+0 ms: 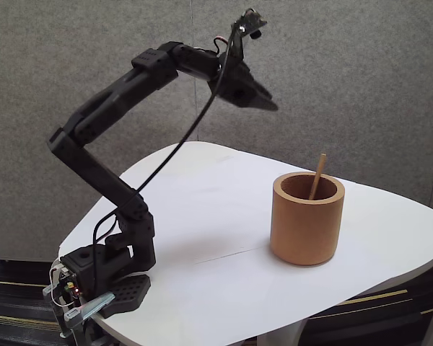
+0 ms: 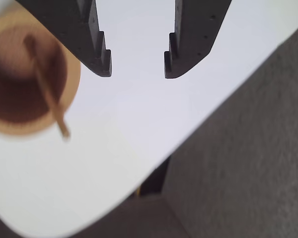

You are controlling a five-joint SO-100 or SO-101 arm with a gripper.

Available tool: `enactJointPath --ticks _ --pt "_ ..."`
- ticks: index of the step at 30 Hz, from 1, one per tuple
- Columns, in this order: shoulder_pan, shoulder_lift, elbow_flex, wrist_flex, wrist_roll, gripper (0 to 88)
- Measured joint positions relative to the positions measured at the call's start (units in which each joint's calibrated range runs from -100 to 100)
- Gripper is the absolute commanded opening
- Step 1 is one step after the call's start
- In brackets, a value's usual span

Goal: Grab the pen and put it in the pen holder.

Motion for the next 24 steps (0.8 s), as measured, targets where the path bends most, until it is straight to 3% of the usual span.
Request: enactJointPath --ticks 5,14,18,24 --pt "-4.99 0.00 -0.72 13.64 -10.35 14.4" --pt "-12.71 -2.37 2.26 24.92 -33.70 14.4" --pt "-14.84 -11.01 14.35 25.42 -38.34 14.4" --pt "-14.69 -27.77 37.55 25.42 -39.17 14.4"
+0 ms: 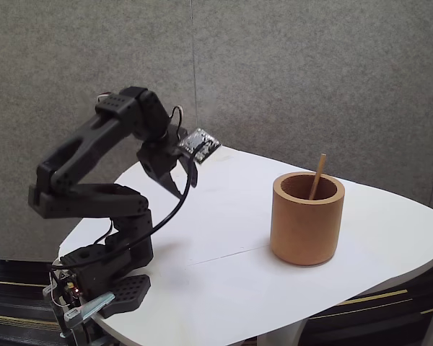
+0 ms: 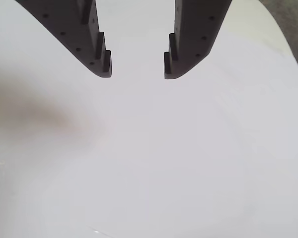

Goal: Grab the pen and put it in the pen holder.

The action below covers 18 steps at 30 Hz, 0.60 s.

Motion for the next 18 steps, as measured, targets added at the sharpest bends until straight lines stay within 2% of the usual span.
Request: enactJointPath --ticks 10,18 --pt "0.00 -18.29 23.19 -3.98 0.00 14.4" --pt "-0.07 -25.32 32.40 -4.83 0.05 14.4"
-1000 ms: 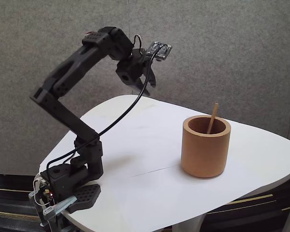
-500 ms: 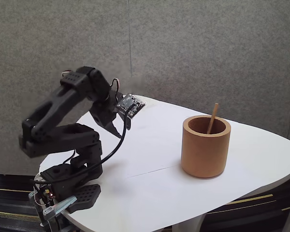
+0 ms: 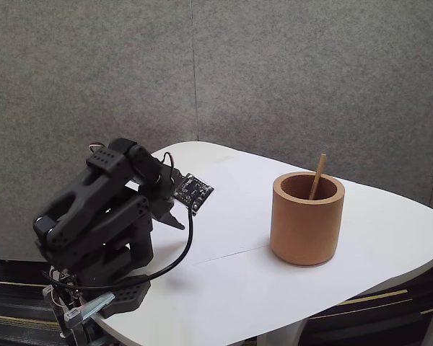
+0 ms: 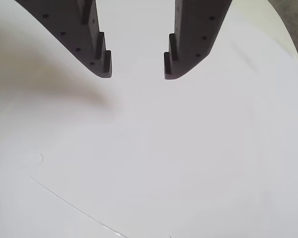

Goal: Grab the pen and put it in the pen holder.

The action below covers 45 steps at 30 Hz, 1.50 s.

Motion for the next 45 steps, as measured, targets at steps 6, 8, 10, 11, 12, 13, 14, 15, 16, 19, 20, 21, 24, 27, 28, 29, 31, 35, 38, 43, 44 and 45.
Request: enactJointPath --ticks 6,8,10,11,12,13,14,15,16,19,20,21,24,27,28,29,31,35,38,43,44,45 --pt "-0.59 -0.42 5.96 -0.08 -0.05 14.4" --pt "-0.37 -0.42 6.32 -0.08 -0.05 14.4" --pt "-0.22 -0.42 6.41 -0.17 -0.05 14.7" --pt "-0.22 -0.42 6.41 -0.17 -0.05 14.7" --pt "-0.22 -0.42 6.41 -0.17 -0.05 14.4" --pt "-0.29 -0.42 6.41 -0.17 -0.05 14.4" --pt "-0.37 -0.42 6.41 -0.17 -0.05 14.4" --pt "-0.44 -0.42 6.41 -0.17 -0.05 14.4" --pt "-0.51 -0.42 6.41 -0.17 -0.05 14.4" --pt "-0.51 -0.42 6.41 -0.17 -0.05 14.4" --pt "-0.51 -0.42 6.41 -0.17 -0.05 14.4" --pt "-0.37 -0.42 6.41 -0.17 -0.05 14.4" --pt "-0.07 -0.42 6.41 -0.17 -0.05 14.4" --pt "-0.29 -0.42 6.41 -0.17 -0.05 14.4" --pt "-0.37 -0.42 6.41 -0.17 -0.05 14.4" --pt "-0.37 -0.42 6.41 -0.17 -0.05 14.4" --pt "-0.37 -0.42 6.41 -0.17 -0.05 14.4" --pt "-0.37 -0.42 6.41 -0.17 -0.05 14.4" --pt "-0.37 -0.42 6.41 -0.17 -0.05 14.4" --pt "-0.37 -0.42 6.41 -0.17 -0.05 14.4" --pt "-0.37 -0.42 6.41 -0.17 -0.05 14.4" --pt "-0.37 -0.42 6.41 -0.17 -0.05 14.4"
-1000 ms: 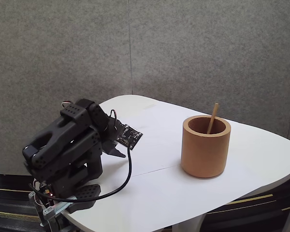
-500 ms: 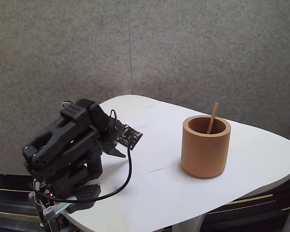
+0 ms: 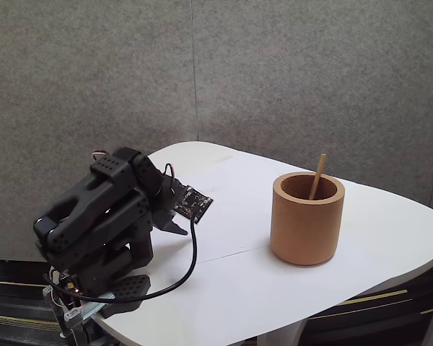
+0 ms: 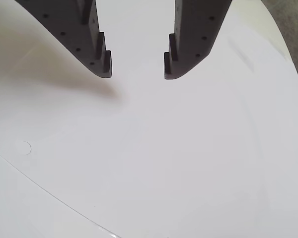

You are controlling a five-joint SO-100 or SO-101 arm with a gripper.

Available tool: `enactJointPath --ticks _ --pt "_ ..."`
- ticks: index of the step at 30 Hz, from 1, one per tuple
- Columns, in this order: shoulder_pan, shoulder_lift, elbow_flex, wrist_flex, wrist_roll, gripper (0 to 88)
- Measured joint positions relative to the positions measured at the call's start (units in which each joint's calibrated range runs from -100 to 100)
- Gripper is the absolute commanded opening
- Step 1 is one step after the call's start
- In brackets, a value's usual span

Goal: Grab the pen and put it in the pen holder.

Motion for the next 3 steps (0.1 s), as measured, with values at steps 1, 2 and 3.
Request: enactJointPath --ticks 1,2,3 --pt "0.00 0.00 0.00 0.00 0.00 14.4" --pt "0.00 0.00 0.00 0.00 0.00 14.4" --pt "0.00 0.00 0.00 0.00 0.00 14.4"
